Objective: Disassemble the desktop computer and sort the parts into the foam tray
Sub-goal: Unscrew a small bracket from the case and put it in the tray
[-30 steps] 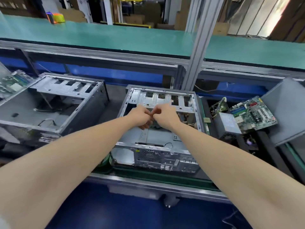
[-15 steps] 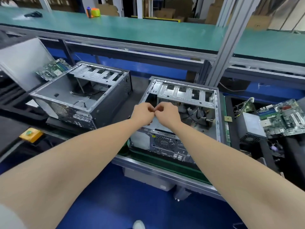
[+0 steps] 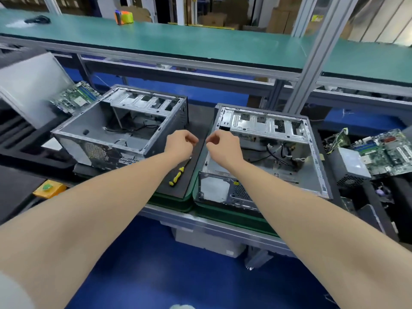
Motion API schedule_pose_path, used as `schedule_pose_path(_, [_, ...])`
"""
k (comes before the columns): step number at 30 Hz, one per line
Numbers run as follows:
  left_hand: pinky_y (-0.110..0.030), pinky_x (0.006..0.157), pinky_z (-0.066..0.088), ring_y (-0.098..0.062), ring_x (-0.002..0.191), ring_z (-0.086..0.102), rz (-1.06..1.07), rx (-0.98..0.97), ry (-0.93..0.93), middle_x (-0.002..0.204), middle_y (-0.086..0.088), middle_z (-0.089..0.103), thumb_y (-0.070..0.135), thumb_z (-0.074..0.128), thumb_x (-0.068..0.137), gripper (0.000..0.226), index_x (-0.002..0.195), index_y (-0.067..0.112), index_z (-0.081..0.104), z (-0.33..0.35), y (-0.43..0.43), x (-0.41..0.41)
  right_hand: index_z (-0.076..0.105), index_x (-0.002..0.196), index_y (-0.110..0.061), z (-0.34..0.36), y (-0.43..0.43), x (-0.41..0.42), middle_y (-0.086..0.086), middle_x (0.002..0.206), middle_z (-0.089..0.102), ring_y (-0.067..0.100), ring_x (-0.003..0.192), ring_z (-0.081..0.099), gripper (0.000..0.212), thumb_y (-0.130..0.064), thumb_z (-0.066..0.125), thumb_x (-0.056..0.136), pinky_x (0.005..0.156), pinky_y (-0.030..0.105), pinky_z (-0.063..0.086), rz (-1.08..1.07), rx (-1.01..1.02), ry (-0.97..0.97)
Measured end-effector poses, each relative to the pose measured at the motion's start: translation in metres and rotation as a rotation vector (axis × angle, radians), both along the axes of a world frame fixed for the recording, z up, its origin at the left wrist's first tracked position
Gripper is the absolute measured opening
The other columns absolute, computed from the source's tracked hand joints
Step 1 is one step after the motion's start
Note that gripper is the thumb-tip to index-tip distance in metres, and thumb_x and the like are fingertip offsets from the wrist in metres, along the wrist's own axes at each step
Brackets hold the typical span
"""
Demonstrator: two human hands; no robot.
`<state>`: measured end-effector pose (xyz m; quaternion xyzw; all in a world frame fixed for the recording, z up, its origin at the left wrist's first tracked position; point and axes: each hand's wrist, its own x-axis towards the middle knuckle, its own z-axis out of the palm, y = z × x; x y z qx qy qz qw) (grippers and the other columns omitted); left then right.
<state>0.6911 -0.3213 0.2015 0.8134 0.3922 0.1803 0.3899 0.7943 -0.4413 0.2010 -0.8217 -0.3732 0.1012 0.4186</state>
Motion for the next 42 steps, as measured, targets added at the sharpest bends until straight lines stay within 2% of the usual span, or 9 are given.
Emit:
schedule_pose_path(4, [-0.040, 0.086, 0.060, -0.029, 0.099, 0.069, -0.038, -0.051, 0.075, 0.112, -0.007, 0.071, -0.002, 0.047, 0.094, 0.033, 0.103, 0.016, 0.074, -0.025, 0.037, -0.009, 0.072, 0.093, -0.020, 0.005, 0.023, -0.022, -0.014, 0.085, 0.064, 0.005, 0.080, 0.060, 0.016, -0.009, 0.061, 0.092, 0.074, 0.022, 0.044, -0.037, 0.027, -0.010])
schedule_pose_path(9, [-0.031, 0.094, 0.048, -0.031, 0.122, 0.058, -0.181, 0.059, 0.358, 0.122, -0.014, 0.069, 0.010, 0.063, 0.095, 0.020, 0.111, 0.006, 0.073, -0.074, 0.056, -0.014, 0.074, 0.100, -0.015, -0.003, 0.043, -0.048, -0.005, 0.096, 0.070, 0.016, 0.096, 0.063, 0.018, -0.007, 0.061, 0.091, 0.086, 0.029, 0.051, -0.051, -0.013, -0.028])
schedule_pose_path(14, [-0.031, 0.050, 0.047, -0.027, 0.068, 0.061, -0.211, 0.102, 0.535, 0.099, -0.017, 0.064, 0.027, 0.063, 0.099, 0.027, 0.100, 0.000, 0.061, -0.113, 0.063, -0.011, 0.072, 0.098, -0.013, -0.021, 0.044, -0.054, 0.003, 0.100, 0.069, 0.017, 0.089, 0.061, 0.019, -0.003, 0.058, 0.091, 0.080, 0.026, 0.048, -0.076, -0.047, -0.064])
schedule_pose_path(20, [-0.044, 0.093, 0.048, -0.042, 0.122, 0.055, -0.230, 0.141, 0.604, 0.139, -0.023, 0.048, 0.027, 0.057, 0.101, 0.050, 0.135, -0.005, 0.041, -0.133, 0.064, -0.006, 0.072, 0.099, -0.016, -0.030, 0.035, -0.053, -0.001, 0.103, 0.068, 0.016, 0.095, 0.064, 0.024, 0.000, 0.058, 0.089, 0.087, 0.025, 0.052, -0.081, -0.038, -0.038])
schedule_pose_path(23, [-0.042, 0.085, 0.050, -0.042, 0.114, 0.059, -0.165, 0.031, 0.482, 0.133, -0.025, 0.053, 0.026, 0.054, 0.101, 0.044, 0.131, -0.006, 0.045, -0.125, 0.060, -0.002, 0.072, 0.098, -0.018, -0.031, 0.036, -0.050, -0.001, 0.104, 0.070, 0.014, 0.094, 0.066, 0.022, -0.002, 0.059, 0.089, 0.086, 0.026, 0.054, -0.100, -0.017, 0.001])
schedule_pose_path(27, [-0.031, 0.055, 0.055, -0.022, 0.086, 0.064, -0.061, -0.197, -0.008, 0.106, -0.012, 0.066, 0.029, 0.055, 0.098, 0.022, 0.109, 0.010, 0.058, -0.096, 0.051, 0.000, 0.074, 0.099, -0.020, -0.032, 0.038, -0.048, -0.008, 0.098, 0.071, 0.006, 0.088, 0.065, 0.016, -0.010, 0.063, 0.094, 0.077, 0.013, 0.047, -0.143, 0.041, 0.060])
schedule_pose_path(32, [-0.038, 0.078, 0.062, -0.014, 0.082, 0.072, -0.091, -0.331, -0.342, 0.096, -0.002, 0.074, 0.031, 0.073, 0.086, 0.021, 0.103, 0.020, 0.071, -0.036, 0.032, 0.009, 0.073, 0.103, -0.025, -0.019, 0.026, -0.039, -0.011, 0.097, 0.073, 0.012, 0.097, 0.068, 0.012, -0.030, 0.063, 0.099, 0.086, 0.033, 0.055, -0.276, 0.167, 0.248])
schedule_pose_path(38, [-0.026, 0.063, 0.058, -0.010, 0.069, 0.071, -0.323, -0.375, -0.449, 0.081, -0.001, 0.076, 0.028, 0.080, 0.086, 0.027, 0.104, 0.018, 0.063, -0.001, -0.028, 0.031, 0.066, 0.111, -0.021, 0.009, -0.027, -0.019, 0.011, 0.106, 0.074, 0.030, 0.095, 0.074, 0.018, -0.027, 0.050, 0.106, 0.076, 0.046, 0.065, -0.343, 0.328, 0.618])
schedule_pose_path(42, [-0.035, 0.078, 0.061, -0.014, 0.083, 0.073, -0.445, -0.342, -0.320, 0.087, -0.004, 0.078, 0.027, 0.084, 0.084, 0.026, 0.101, 0.016, 0.066, 0.003, -0.072, 0.049, 0.065, 0.107, -0.016, 0.018, -0.078, -0.007, 0.011, 0.081, 0.068, 0.026, 0.059, 0.059, 0.024, -0.027, 0.043, 0.104, 0.048, 0.027, 0.047, -0.365, 0.296, 0.731])
